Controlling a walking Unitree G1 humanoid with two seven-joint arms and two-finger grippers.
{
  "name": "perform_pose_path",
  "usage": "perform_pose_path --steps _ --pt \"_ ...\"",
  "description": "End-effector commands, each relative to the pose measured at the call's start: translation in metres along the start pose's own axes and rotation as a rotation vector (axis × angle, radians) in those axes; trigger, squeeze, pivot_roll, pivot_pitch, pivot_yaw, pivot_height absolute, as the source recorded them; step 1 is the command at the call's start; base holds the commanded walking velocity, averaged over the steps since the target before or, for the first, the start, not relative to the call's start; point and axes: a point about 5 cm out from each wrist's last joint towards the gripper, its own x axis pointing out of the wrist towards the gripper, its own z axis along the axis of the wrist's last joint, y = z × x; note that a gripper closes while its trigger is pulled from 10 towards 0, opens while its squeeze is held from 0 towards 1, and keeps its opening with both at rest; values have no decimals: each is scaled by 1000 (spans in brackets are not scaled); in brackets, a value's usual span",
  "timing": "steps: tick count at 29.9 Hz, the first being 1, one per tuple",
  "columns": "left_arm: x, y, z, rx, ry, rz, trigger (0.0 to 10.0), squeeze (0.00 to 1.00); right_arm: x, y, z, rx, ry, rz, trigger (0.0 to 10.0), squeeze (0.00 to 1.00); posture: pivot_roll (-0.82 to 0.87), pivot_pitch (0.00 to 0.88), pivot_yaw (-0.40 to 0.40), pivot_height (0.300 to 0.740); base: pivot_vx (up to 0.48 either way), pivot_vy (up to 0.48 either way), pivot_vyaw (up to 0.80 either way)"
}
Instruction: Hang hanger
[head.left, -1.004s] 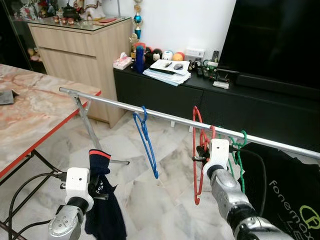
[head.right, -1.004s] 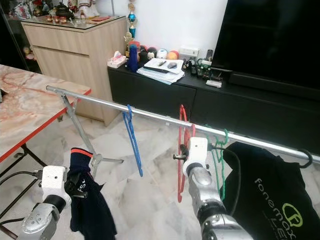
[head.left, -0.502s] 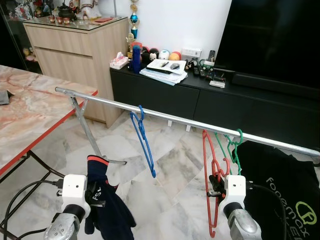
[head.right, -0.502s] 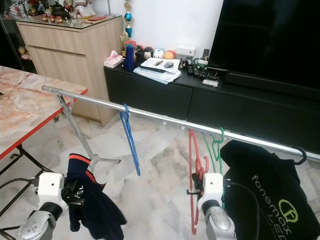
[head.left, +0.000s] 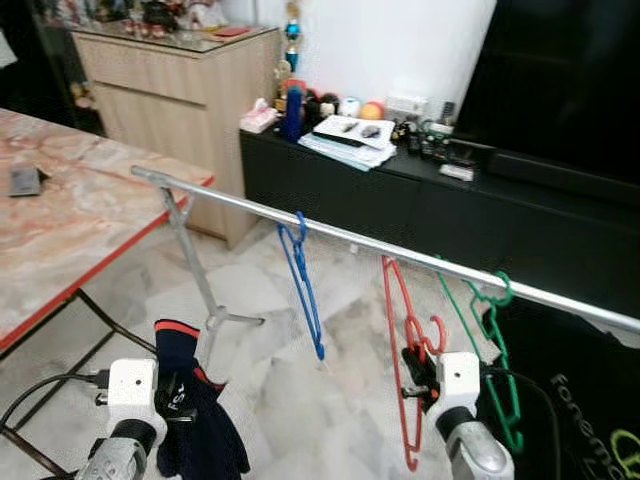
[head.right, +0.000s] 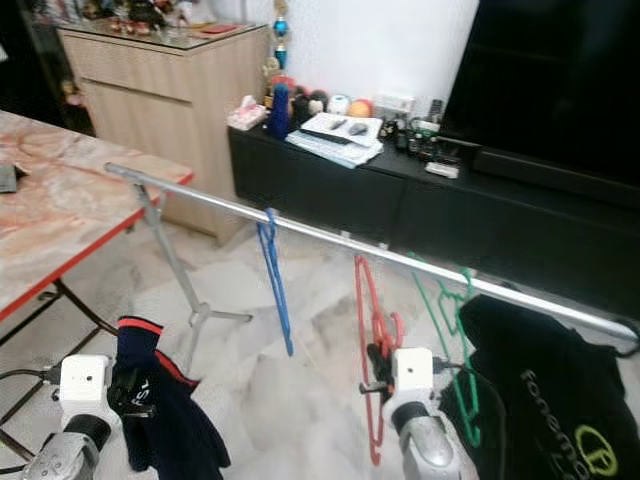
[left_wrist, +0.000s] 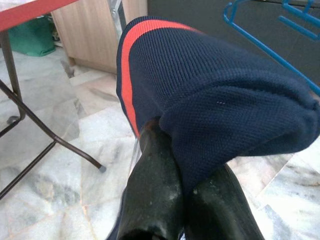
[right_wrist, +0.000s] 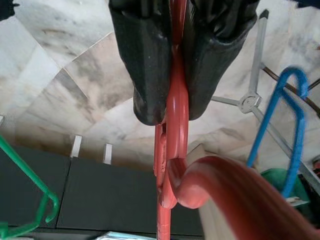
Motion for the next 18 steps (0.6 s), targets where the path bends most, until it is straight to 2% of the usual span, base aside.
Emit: perform_pose_path --steps 1,3,9,18 --pt "4 -4 8 10 -42 -21 10000 0 2 -7 5 8 -5 -36 10000 0 -6 9 -25 740 285 0 0" --pt "5 -5 9 11 -47 -32 10000 0 1 -8 5 4 -4 -42 10000 0 -7 4 -26 740 285 0 0" --pt "6 -10 9 11 -48 -57 10000 0 0 -11 2 6 16 -81 10000 0 -7 0 -27 740 0 0 0" --pt "5 -13 8 10 -52 -76 10000 0 2 -8 11 22 -55 -89 10000 0 -6 0 -29 740 0 0 0"
